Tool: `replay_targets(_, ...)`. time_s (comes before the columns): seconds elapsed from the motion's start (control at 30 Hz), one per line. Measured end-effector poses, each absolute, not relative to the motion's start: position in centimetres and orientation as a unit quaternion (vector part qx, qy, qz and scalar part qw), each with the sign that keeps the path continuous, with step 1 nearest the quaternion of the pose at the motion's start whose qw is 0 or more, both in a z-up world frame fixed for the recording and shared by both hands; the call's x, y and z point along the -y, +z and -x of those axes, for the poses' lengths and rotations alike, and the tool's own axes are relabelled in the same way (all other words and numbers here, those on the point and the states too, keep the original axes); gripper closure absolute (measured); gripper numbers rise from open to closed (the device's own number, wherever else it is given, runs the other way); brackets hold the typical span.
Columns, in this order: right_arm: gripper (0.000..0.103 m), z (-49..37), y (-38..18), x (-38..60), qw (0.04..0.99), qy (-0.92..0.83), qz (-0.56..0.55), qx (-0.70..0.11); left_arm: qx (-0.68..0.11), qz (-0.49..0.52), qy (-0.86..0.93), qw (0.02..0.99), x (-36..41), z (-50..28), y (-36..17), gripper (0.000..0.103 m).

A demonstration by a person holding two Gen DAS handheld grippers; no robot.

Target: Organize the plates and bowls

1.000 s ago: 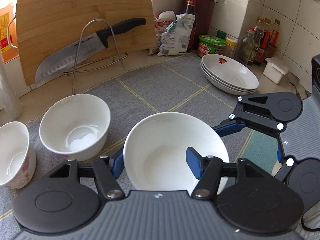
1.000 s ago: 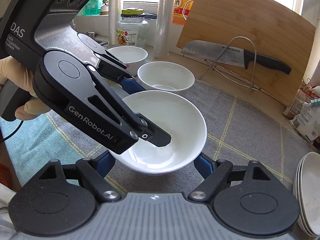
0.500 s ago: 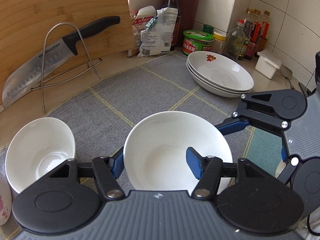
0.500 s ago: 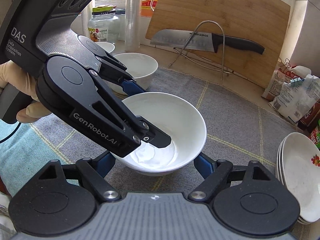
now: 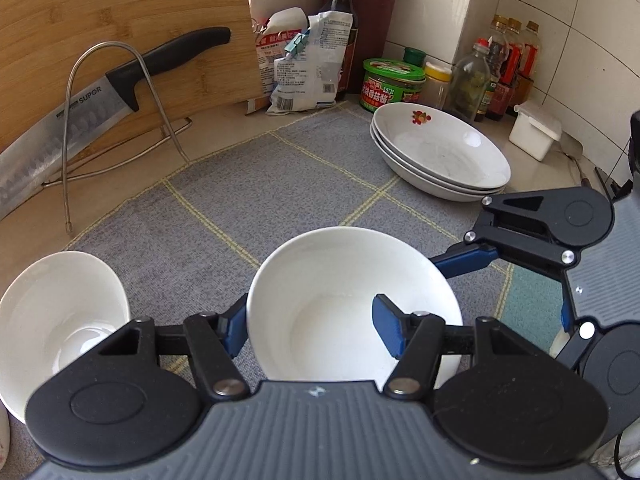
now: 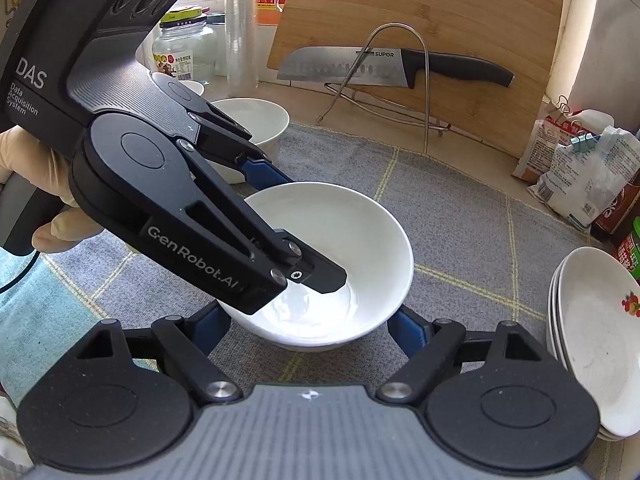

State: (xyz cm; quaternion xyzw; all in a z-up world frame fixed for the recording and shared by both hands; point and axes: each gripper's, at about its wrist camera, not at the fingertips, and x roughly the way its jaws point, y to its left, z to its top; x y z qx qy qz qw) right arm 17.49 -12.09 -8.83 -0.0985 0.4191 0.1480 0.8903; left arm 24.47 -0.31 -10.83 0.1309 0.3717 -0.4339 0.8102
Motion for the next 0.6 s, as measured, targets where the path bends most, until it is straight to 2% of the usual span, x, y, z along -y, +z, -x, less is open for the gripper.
replay_targets(0.6,0.015,-17.84,-8.88,11.96,0.888,0.15,0.075,-0.429,-0.377,-0.131,-0.427,0.812,0.26,-24.5,-10.67,0.041)
